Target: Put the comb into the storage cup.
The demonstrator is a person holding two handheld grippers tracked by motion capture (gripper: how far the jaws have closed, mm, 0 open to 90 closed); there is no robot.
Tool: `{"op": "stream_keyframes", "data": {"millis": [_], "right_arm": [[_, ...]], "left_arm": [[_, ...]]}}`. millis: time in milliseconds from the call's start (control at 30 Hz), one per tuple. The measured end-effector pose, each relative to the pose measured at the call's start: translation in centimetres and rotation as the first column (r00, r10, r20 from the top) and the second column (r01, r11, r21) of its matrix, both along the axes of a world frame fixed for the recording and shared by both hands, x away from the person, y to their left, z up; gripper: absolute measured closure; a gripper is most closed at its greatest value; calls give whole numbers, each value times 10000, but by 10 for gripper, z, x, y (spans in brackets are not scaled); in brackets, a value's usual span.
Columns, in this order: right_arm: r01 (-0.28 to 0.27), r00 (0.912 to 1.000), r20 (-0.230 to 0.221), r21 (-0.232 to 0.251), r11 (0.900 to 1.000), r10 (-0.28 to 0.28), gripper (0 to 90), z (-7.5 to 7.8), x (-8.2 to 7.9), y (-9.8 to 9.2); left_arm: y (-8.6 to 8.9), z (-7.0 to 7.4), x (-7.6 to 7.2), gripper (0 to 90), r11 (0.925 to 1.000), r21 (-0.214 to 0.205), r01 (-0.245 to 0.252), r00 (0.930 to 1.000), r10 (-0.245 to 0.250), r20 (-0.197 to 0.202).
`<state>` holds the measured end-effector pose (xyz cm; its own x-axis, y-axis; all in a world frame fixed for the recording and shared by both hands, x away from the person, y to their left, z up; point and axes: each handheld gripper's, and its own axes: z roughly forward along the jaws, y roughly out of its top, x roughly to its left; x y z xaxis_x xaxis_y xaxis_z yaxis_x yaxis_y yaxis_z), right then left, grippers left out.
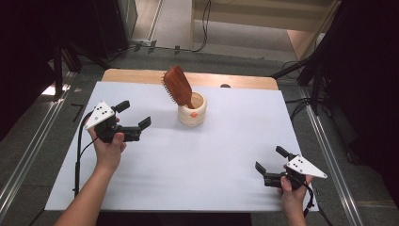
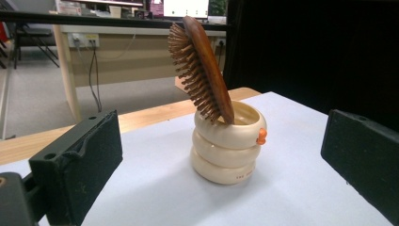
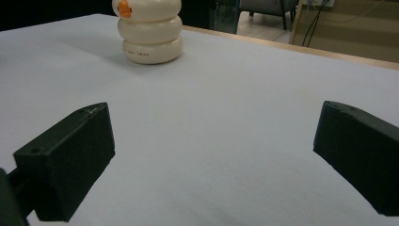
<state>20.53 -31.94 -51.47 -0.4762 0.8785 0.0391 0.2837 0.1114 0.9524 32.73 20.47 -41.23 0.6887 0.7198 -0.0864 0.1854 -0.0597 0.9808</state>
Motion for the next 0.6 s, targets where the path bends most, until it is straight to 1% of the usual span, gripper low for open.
{"op": "stream_keyframes", "data": {"millis": [100,167,400,600], "right_arm": [[33,10000,-17,7,10000,-33,0,0,0,0],[27,10000,-26,7,10000,-27,0,0,0,0],[89,10000,-38,0,10000,-89,0,0,0,0],[132,9999,-58,0,9999,-132,0,0,0,0]], "left_arm": [[5,2,-5,0,10000,-28,-43,9999,43,125],[9,3,-9,0,10000,30,-76,9997,76,218],[23,1,-23,0,9996,-112,-251,9991,255,341],[33,-3,-34,0,9991,135,-409,9978,401,526]]}}
